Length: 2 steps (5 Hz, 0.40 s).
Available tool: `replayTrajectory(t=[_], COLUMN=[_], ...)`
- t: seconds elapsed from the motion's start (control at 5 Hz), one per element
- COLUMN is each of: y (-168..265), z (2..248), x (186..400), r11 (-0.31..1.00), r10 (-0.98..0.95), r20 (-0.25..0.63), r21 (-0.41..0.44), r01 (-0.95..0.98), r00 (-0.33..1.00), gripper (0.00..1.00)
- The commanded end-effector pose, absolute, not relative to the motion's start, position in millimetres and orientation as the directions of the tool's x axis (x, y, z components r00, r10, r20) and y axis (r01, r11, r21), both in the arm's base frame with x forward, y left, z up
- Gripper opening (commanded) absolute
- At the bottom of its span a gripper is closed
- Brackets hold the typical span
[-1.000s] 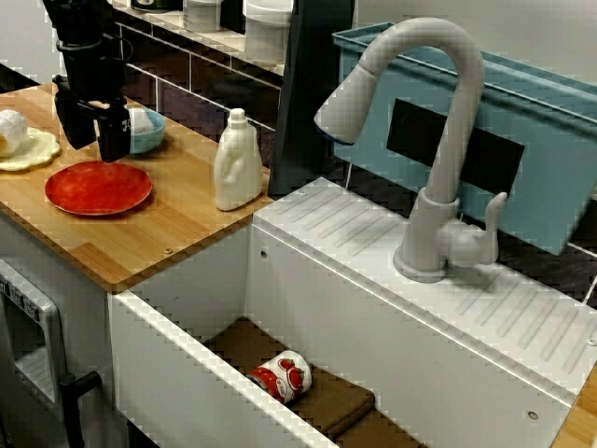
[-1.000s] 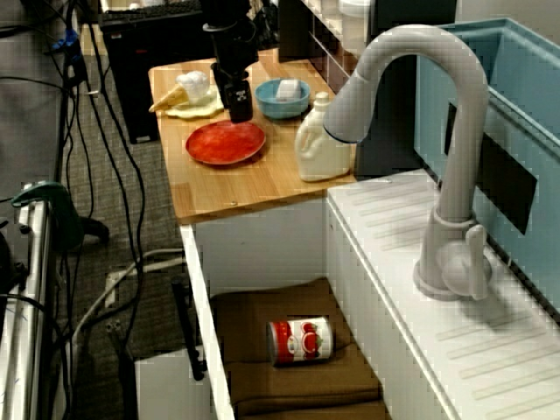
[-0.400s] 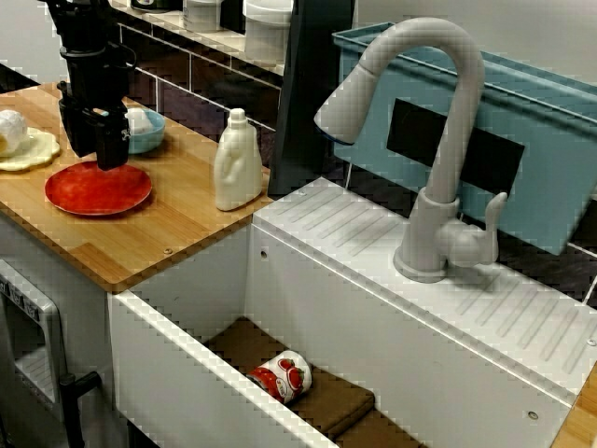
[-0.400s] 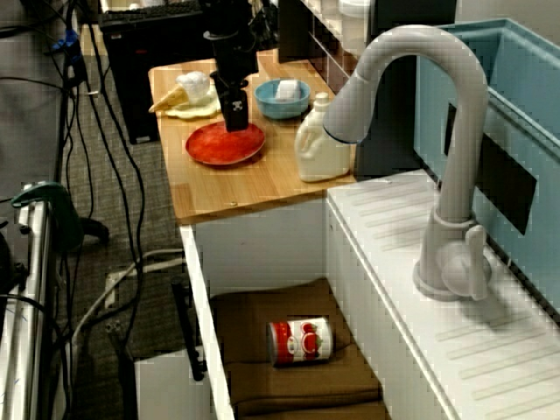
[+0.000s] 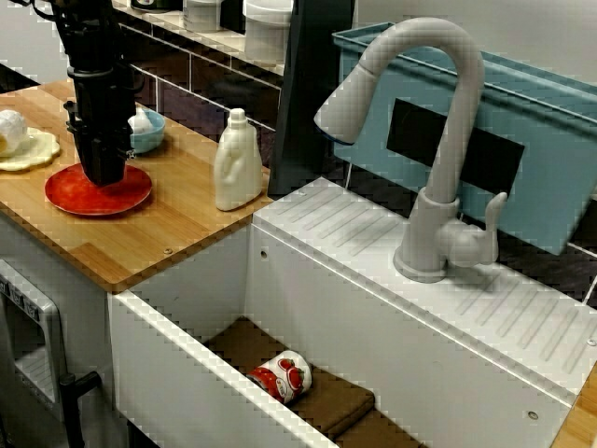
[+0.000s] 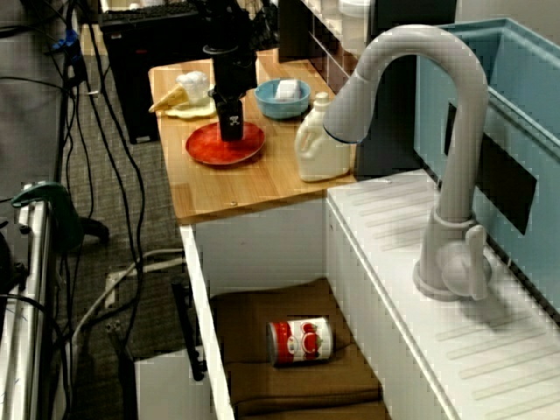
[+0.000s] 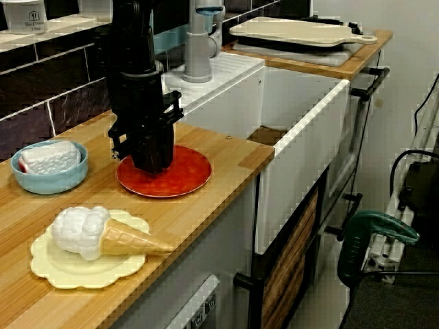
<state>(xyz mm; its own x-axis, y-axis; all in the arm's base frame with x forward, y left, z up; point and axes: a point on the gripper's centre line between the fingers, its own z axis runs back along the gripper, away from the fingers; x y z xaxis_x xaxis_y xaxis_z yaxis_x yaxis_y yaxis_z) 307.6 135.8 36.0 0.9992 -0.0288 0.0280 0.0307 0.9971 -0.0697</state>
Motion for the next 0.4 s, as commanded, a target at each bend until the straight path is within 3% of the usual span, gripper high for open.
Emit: replayTrajectory(t=[0.0, 0.2], y=[144.5, 144.5], z=[63.7, 59.6], x=[311.6, 313.4], r11=[0.999, 0.999], r10=[-0.039, -0.034], r20=[0.096, 0.088], r21=[-0.018, -0.016], r01=[0.041, 0.036], r00=[0.995, 0.995], gripper=[0.0, 0.0])
